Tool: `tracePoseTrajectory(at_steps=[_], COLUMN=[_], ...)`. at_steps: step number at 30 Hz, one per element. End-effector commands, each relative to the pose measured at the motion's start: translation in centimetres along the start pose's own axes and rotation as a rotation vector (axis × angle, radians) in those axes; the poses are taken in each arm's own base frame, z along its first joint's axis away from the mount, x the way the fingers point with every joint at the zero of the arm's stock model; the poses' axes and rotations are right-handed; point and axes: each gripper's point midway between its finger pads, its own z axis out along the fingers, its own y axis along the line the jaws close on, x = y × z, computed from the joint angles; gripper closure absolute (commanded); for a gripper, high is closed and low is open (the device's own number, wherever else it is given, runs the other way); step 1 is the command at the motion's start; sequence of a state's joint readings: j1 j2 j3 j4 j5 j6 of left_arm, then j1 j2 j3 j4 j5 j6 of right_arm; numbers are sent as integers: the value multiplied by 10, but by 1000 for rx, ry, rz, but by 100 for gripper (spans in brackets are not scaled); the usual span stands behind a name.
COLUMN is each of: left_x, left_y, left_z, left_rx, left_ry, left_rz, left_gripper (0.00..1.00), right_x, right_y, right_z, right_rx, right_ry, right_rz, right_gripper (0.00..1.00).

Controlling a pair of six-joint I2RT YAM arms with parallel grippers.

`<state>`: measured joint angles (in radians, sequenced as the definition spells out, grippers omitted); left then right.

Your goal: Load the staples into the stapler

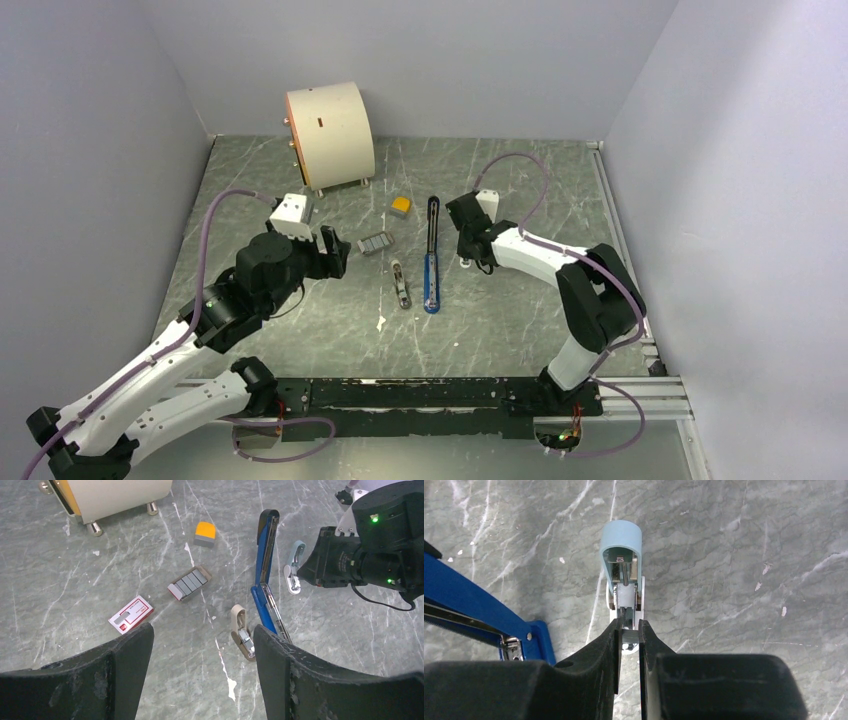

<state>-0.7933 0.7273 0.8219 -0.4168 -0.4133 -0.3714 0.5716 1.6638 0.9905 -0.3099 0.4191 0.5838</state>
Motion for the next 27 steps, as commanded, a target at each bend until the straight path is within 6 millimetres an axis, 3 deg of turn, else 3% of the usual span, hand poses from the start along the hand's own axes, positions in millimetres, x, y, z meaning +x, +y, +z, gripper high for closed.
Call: tracePoseTrajectory(at_steps=[1,27], left_x=[-14,-11], left_y=[-10,-4], left_z=[-1,2], left_rx=[50,7], left_ry=[-38,-28], left_rz=[0,-2], left_gripper=[22,22], right_x=[-2,-1], right_y=[-5,-3], right_z=[10,18], right_rx=[26,19], right_ry=[-22,-36], right_rz=[25,4], right_gripper=[82,82])
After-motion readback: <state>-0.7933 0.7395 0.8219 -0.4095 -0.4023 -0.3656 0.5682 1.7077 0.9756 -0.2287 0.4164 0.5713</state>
